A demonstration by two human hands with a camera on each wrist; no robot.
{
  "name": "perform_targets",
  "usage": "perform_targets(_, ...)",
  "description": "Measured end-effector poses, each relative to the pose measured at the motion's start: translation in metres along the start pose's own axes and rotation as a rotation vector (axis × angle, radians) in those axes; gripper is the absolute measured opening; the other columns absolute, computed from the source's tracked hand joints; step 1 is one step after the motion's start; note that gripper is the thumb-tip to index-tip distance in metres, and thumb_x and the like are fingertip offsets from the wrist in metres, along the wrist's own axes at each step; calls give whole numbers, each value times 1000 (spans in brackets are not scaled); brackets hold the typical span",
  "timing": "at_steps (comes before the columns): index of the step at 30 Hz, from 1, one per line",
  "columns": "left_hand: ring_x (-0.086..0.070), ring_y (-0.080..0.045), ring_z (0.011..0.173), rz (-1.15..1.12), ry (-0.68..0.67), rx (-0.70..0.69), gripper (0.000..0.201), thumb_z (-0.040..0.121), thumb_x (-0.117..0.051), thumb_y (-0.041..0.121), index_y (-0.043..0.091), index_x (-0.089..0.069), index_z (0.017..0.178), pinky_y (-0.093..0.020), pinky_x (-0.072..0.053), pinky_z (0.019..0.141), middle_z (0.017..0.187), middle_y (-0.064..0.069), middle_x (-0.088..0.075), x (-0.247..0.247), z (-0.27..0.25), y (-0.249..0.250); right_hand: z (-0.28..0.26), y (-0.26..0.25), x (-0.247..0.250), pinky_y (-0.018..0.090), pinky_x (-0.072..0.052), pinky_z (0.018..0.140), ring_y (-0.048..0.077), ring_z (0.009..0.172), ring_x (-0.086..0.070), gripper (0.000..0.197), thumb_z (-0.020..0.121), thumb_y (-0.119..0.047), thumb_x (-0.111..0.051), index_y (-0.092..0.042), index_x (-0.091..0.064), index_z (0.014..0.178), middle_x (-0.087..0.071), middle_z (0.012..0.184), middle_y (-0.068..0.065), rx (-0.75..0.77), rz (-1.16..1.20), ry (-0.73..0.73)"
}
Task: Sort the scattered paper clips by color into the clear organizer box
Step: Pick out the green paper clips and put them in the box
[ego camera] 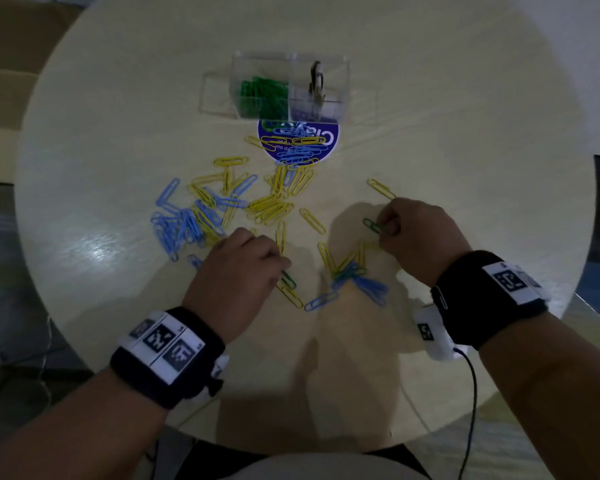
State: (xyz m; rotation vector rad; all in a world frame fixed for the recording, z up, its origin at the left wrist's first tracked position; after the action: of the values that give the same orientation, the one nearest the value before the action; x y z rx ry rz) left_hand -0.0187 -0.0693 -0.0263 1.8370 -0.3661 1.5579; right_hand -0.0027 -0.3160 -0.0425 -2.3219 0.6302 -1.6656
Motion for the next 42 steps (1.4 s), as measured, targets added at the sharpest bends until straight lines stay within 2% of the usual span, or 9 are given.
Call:
perform_targets(5,-49,-26,86,-2,-138,15,8,80,-69,25,23,-63,84,-46,-47,72,88,1,-54,-7,13,-6,-9,5,-1,29,-39,72,30,84,-56,8,76,-17,-67,-17,-63,83,-50,92,5,-25,23,-70)
perform_targets(9,-52,-25,83,-137,-76,7,7,83,-67,22,20,-63,89,-42,-46,72,81,2,-56,-6,26,17,-19,12,10,31,-43,67,29,81,-58,8,79,-13,-61,-14,-64,87,-64,86,7,-16,71,110)
perform_targets(12,-55,-27,85,-213,-30,18,15,85,-65,20,17,-69,100,-37,-47,73,84,-2,-59,-15,36,43,-34,17,17,25,-37,65,20,74,-56,20,81,-11,-59,-17,-66,98,-58,79,-1,10,153,245)
perform_targets(15,-57,-30,84,-190,-44,23,13,83,-67,17,15,-69,95,-40,-49,72,84,-5,-58,-25,39,54,-48,23,15,25,-38,65,17,71,-54,21,80,-10,-60,-18,-69,98,-56,78,-1,14,186,287)
perform_targets(19,-56,-29,83,-141,-66,72,6,84,-66,18,15,-64,88,-41,-49,68,85,-5,-56,-25,38,48,-60,25,11,33,-50,65,23,72,-60,17,77,-9,-65,-17,-71,92,-62,79,4,31,216,314)
perform_targets(29,-55,-25,81,-223,-1,176,6,90,-60,17,13,-60,95,-35,-43,67,88,-4,-59,-8,30,24,-63,15,6,33,-51,67,18,73,-60,15,76,-7,-68,-18,-69,87,-61,80,1,19,303,281)
perform_targets(33,-61,-21,85,-345,111,294,15,94,-57,21,16,-64,106,-33,-49,73,94,-1,-65,7,16,-3,-62,-2,6,18,-44,63,7,69,-56,15,79,-7,-67,-20,-66,85,-58,83,-3,81,338,256)
perform_targets(38,-60,-22,91,-176,79,376,26,91,-49,23,19,-66,110,-30,-44,82,97,-1,-63,13,-36,-35,-70,-60,-30,33,-45,80,21,86,-55,11,78,-22,-54,-24,-62,85,-59,95,-3,413,183,-25)
perform_targets(42,-56,-16,92,-264,-3,326,19,90,-53,23,23,-65,105,-26,-42,84,93,6,-61,-1,-58,-43,-57,-71,-50,30,-41,85,22,89,-55,14,72,-17,-57,-24,-61,84,-59,98,-3,388,152,-62)
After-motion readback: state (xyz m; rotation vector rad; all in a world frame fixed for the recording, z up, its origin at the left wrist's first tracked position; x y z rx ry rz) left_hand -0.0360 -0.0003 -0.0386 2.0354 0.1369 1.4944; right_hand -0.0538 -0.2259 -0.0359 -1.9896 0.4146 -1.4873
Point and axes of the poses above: each hand's wrist, its own z-axis towards the middle knuckle, its own x-axis out of the back of the hand, y = z × x, the point moved 6 cm from there along z, towards the middle knuckle
